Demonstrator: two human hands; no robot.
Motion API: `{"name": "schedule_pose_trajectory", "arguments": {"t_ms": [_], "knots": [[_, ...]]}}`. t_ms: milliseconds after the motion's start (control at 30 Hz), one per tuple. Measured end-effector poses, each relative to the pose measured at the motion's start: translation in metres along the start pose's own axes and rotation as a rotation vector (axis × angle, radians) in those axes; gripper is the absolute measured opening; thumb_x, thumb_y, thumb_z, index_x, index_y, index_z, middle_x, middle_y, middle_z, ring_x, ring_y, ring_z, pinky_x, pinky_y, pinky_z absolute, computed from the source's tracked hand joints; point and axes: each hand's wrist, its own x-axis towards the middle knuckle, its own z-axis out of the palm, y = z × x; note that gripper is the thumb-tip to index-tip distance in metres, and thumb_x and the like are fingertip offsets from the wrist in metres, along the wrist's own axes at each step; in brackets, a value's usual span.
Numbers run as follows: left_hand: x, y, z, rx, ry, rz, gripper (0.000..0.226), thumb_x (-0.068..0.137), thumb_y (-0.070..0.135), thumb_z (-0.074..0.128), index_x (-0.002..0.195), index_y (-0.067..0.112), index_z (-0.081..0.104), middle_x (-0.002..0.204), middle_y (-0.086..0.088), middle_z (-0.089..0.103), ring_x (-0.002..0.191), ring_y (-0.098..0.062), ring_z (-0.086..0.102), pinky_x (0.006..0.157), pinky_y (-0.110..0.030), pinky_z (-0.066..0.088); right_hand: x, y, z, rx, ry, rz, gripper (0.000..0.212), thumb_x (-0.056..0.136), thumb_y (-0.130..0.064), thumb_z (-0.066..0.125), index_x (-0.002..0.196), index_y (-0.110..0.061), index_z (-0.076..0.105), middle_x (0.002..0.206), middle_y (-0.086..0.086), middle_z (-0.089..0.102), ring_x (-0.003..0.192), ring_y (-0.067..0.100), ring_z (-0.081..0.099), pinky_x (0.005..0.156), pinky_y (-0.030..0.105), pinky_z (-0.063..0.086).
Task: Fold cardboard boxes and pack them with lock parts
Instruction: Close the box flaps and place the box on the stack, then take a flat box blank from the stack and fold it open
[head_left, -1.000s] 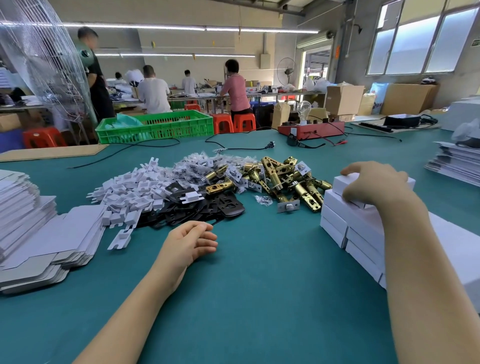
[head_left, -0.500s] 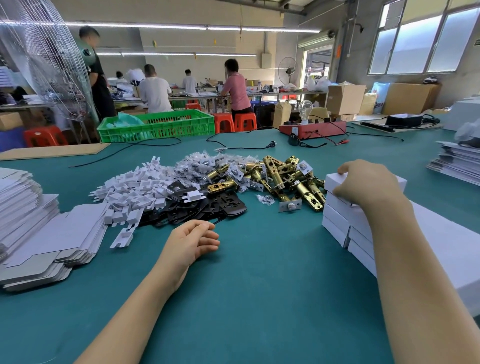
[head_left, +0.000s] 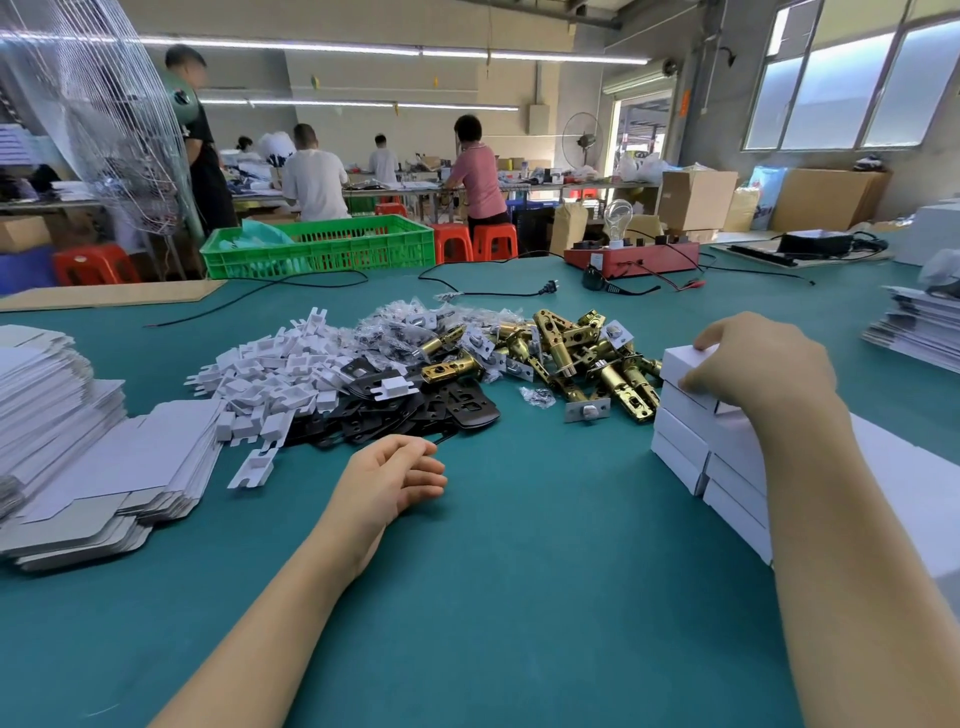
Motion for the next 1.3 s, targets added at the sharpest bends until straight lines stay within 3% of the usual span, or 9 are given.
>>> {"name": "schedule_pose_trajectory", "arguments": {"t_ms": [333,500,633,800,867,967,1067,1167,1300], "knots": [[-0.002,0.004,0.002,-0.081,0.040,0.009,0.022,0.102,0.011,0.049,0.090,0.002,0.065,0.069,-0.008,0.067,0.059,-0.017,0.066,0.054,-0.024,0.056,-0.003,-0.010,0.003,0.027,0.054,0.048,0.021,0.084,-0.021,0.062,0.104,-0.016,0.057,0.112,0.018,0.052,0.119,0.040,0.039,0.095,0.045,0.034],[-0.002,0.014,-0.011,-0.106,0.233,0.107,0.019,0.102,0.011,0.048,0.093,0.011,0.065,0.068,-0.001,0.069,0.056,-0.015,0.066,0.053,-0.028,0.056,-0.024,-0.054,0.022,0.300,0.360,-0.417,0.028,0.091,-0.028,0.057,0.107,-0.007,0.066,0.100,0.018,0.065,0.098,0.037,0.056,0.081,0.040,0.046],[0.001,0.016,-0.035,0.366,0.613,0.259,0.019,0.098,0.012,0.048,0.089,0.026,0.058,0.088,0.000,0.069,0.073,-0.016,0.061,0.065,-0.031,0.047,-0.054,-0.088,0.072,0.345,0.289,-0.677,0.025,0.092,-0.021,0.053,0.078,-0.005,0.065,0.072,0.009,0.063,0.076,0.029,0.057,0.064,0.036,0.047],[0.004,0.020,-0.077,0.912,0.904,0.294,0.023,0.094,0.010,0.050,0.112,0.009,0.064,0.122,-0.016,0.058,0.109,-0.035,0.051,0.087,-0.042,0.037,-0.073,-0.084,0.139,0.302,0.157,-0.767,0.021,0.091,-0.017,0.055,0.077,-0.004,0.064,0.074,0.008,0.061,0.081,0.028,0.053,0.068,0.037,0.040],[0.002,0.020,-0.091,1.111,0.968,0.204,0.039,0.093,0.009,0.051,0.132,0.012,0.053,0.148,-0.019,0.037,0.134,-0.034,0.036,0.105,-0.052,0.025,-0.070,-0.079,0.150,0.333,0.081,-0.751,0.023,0.093,-0.019,0.052,0.080,-0.004,0.063,0.076,0.006,0.060,0.084,0.024,0.050,0.070,0.032,0.038],[0.000,0.015,-0.106,1.246,0.931,-0.078,0.072,0.098,0.021,0.044,0.155,0.028,0.002,0.161,-0.015,-0.018,0.150,-0.030,-0.011,0.112,-0.068,-0.003,-0.066,-0.076,0.153,0.385,0.081,-0.721,0.024,0.094,-0.020,0.051,0.079,-0.004,0.060,0.075,0.005,0.059,0.082,0.019,0.046,0.067,0.030,0.036],[0.001,0.008,-0.111,1.306,0.839,-0.288,0.069,0.103,0.038,0.030,0.154,0.029,-0.014,0.162,-0.019,-0.004,0.149,-0.033,-0.017,0.110,-0.075,-0.001,-0.066,-0.077,0.154,0.371,0.063,-0.712,0.024,0.094,-0.020,0.051,0.078,-0.004,0.059,0.074,0.005,0.057,0.082,0.019,0.045,0.067,0.030,0.036],[0.001,0.006,-0.108,1.378,0.817,-0.323,0.060,0.105,0.039,0.025,0.155,0.023,-0.004,0.159,-0.021,0.014,0.149,-0.035,-0.013,0.111,-0.074,0.001,-0.067,-0.076,0.154,0.357,0.055,-0.711,0.025,0.094,-0.020,0.049,0.079,-0.003,0.059,0.075,0.006,0.059,0.083,0.019,0.045,0.067,0.031,0.038],[-0.002,0.008,-0.105,1.383,0.824,-0.310,0.040,0.097,0.010,0.041,0.136,0.009,0.039,0.144,-0.019,0.028,0.143,-0.034,0.017,0.114,-0.067,0.014,-0.068,-0.077,0.154,0.318,0.055,-0.719,0.025,0.095,-0.022,0.047,0.079,-0.005,0.057,0.076,0.004,0.058,0.083,0.018,0.045,0.066,0.031,0.039]]}}
